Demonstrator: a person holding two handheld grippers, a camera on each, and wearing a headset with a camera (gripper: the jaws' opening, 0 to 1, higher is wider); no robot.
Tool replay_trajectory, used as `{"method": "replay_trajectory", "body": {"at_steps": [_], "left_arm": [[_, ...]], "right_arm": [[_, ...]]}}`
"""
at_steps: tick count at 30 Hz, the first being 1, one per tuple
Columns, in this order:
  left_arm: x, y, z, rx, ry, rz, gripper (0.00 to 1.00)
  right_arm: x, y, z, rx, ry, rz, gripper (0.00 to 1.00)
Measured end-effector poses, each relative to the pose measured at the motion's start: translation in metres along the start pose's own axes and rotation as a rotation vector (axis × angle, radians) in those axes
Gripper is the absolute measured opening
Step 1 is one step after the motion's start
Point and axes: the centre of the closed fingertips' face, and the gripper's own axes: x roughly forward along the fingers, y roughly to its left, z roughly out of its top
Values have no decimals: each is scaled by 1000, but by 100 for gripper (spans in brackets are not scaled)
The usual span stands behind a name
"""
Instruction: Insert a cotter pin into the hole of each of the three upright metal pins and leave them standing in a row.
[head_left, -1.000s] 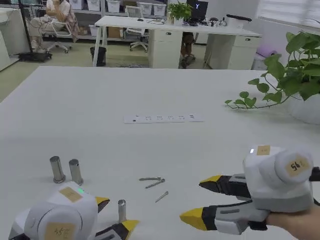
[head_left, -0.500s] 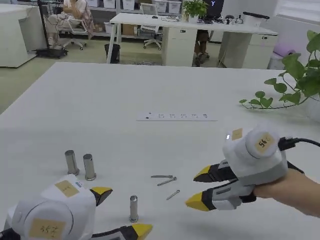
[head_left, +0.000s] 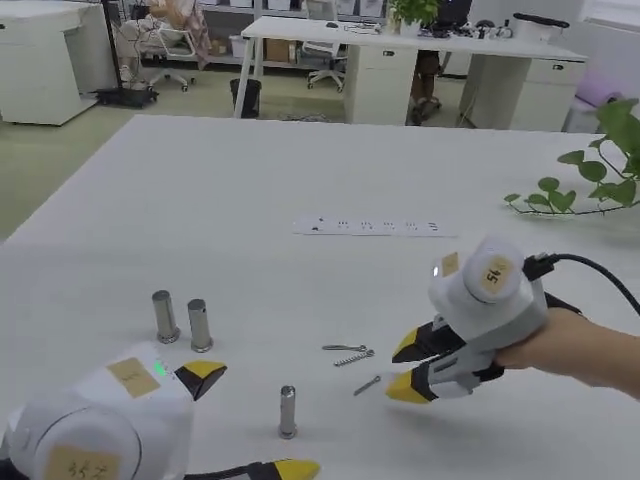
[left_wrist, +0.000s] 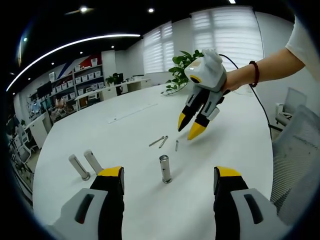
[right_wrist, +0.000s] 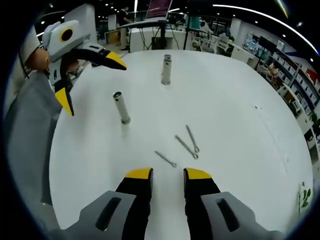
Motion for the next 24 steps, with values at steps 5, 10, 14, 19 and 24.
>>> {"method": "replay_trajectory", "body": {"at_steps": [5,10,14,19,24], "left_arm": [[-1,-1,0,2,0,0,72],[-3,0,-1,1,-1,-2,71],[-5,0,-3,-5,1,-4,70],[-6,1,-5,-15,8,-1,69],[-7,2,-6,-22,7,1,68]], "right_arm": [[8,-6,1,2,2,19,24],[12,-7,3,-8,-15,46,20],[15,-8,6,-5,-28,71,18],[20,-7,5,-6,-22,97,17],[23,-5,2,-15,-11,122,16]]}}
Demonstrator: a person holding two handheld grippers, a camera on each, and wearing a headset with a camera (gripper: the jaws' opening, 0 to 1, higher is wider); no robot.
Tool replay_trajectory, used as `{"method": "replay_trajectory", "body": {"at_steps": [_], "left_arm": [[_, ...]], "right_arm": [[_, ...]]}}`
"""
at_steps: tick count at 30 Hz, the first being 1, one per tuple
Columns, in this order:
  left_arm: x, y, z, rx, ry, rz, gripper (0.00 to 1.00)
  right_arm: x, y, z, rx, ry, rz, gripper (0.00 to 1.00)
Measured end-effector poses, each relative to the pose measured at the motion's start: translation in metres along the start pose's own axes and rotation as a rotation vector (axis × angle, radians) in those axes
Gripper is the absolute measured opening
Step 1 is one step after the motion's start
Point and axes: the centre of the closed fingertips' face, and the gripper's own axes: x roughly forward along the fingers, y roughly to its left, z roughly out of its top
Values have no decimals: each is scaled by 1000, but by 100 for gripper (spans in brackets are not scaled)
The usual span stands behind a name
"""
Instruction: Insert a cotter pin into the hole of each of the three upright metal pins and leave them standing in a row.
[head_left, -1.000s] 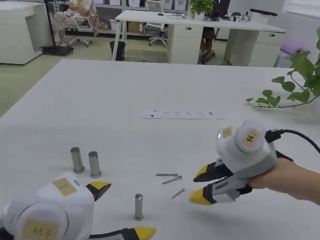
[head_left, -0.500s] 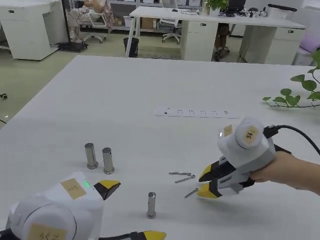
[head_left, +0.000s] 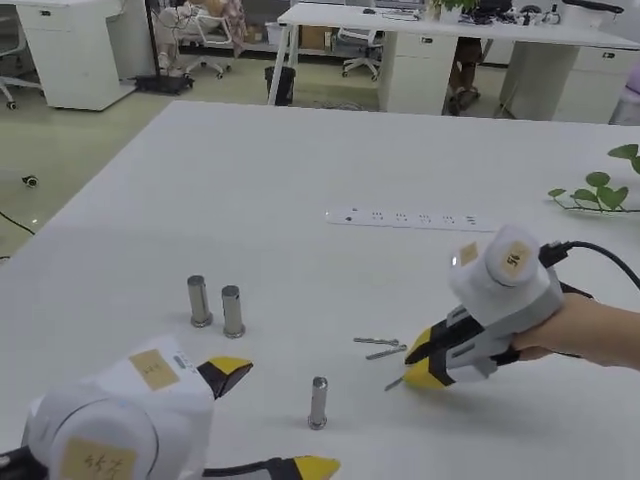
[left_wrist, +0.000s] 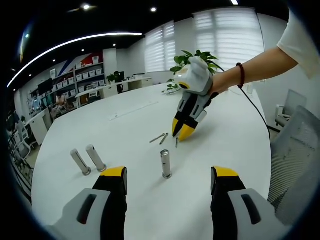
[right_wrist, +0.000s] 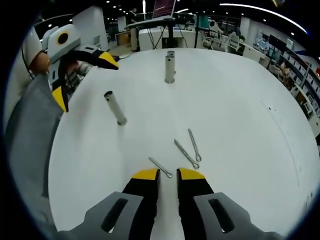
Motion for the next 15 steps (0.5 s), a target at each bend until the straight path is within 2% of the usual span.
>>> {"method": "replay_trajectory", "body": {"at_steps": [10,15], "left_arm": [[-3,2,-2,-17,0,10,66],[-3,2,-1,-20,-2,8,64]], "right_arm": [[2,0,-1,-34,21,6,12],[3,6,-1,-95,58,15,7]]}}
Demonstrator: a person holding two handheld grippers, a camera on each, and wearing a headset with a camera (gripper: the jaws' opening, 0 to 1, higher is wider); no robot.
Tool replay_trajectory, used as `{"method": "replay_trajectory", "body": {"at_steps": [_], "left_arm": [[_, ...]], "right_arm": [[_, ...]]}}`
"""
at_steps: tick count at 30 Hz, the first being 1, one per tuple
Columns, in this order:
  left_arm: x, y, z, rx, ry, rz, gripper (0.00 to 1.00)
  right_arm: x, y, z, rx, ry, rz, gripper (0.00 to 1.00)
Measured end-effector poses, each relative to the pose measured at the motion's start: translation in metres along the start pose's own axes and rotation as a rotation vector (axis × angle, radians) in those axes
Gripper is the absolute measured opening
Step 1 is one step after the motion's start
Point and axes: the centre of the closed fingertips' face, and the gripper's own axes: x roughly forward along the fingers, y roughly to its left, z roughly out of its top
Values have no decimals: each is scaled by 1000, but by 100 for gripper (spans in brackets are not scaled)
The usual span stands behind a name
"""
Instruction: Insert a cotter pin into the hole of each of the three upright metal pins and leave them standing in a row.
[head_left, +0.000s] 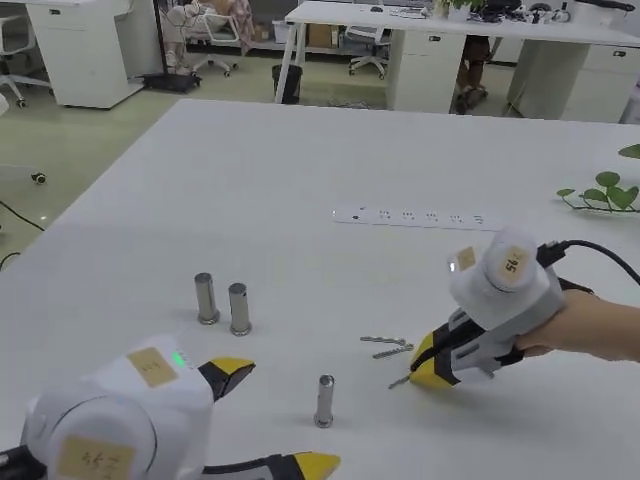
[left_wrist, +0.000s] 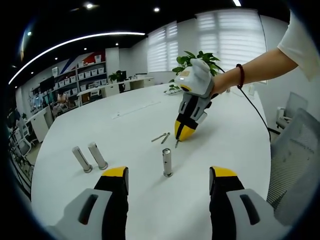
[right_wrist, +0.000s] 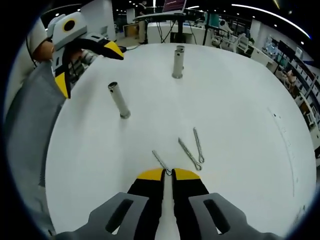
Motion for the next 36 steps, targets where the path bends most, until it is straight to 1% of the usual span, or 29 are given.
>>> {"method": "replay_trajectory", "body": {"at_steps": [3,5,6,7,15,20,23,27,33,36], "left_arm": [[0,1,0,-1,1,2,63],[0,1,0,-1,0,3,63],[0,1,0,-2,0,3,63],[0,1,0,-3,1,3,63],[-1,2,3,-4,-6,1,62],[-3,3,4,0,-7,2,62],[-4,3,4,2,-7,2,61],[-5,4,7,-12,-12,1,59],[-4,4,14,-63,-31,-9,56],[-3,4,17,-84,-39,-14,54]], "right_arm": [[0,1,0,-23,22,-3,7],[0,2,-1,-55,40,-4,6],[-1,2,-1,-84,48,-10,6],[-1,3,-1,-92,51,-4,6],[-1,3,-2,-100,59,-38,4],[-2,0,0,-104,43,-77,4],[-5,-2,3,-104,28,-101,4],[-12,-3,10,-134,16,-136,4],[-25,5,21,-197,-1,-179,4],[-31,10,29,-215,-21,-197,4]]}}
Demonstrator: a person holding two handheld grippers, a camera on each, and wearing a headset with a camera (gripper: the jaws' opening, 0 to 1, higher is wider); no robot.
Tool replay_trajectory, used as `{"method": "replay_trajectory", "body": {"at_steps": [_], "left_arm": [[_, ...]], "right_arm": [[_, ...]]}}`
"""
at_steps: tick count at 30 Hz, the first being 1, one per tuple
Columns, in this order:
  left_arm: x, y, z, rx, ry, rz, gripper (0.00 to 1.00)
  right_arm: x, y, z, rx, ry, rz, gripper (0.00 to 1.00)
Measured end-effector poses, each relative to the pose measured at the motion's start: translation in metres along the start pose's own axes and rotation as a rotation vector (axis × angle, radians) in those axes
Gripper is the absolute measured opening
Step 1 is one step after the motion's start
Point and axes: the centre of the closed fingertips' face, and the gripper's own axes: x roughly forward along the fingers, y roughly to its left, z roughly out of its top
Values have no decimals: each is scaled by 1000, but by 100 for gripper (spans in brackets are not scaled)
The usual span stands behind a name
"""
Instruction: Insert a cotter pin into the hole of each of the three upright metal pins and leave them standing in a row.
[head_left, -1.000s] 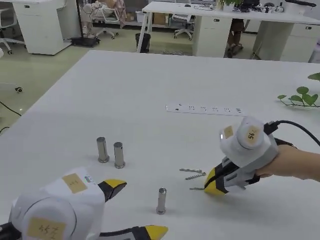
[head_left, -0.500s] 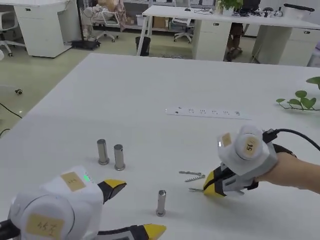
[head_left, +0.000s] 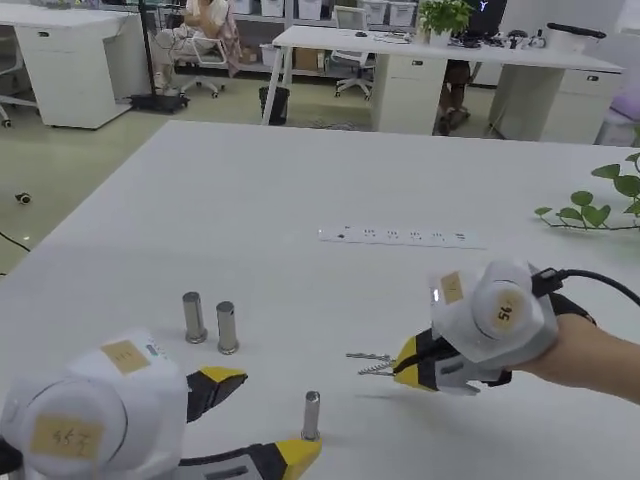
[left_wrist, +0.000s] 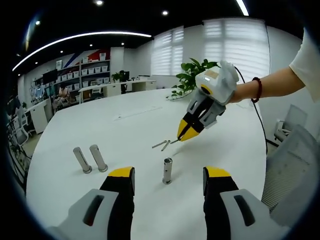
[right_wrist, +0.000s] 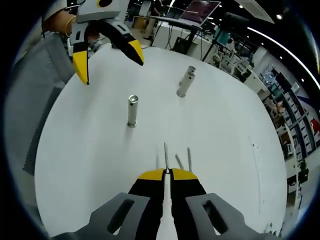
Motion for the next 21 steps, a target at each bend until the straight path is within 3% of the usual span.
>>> {"method": "replay_trajectory", "body": {"at_steps": [5,12,21], "left_arm": [[1,-3,6,-49,-16,-17,50],[4,-6,10,-63,-16,-40,44],[5,-11,18,-113,-39,-73,34]], "right_arm": [[-12,5,17,-40,-35,-30,4],[-27,15,45,-85,-99,-69,4],[-37,26,68,-117,-155,-88,4]]}}
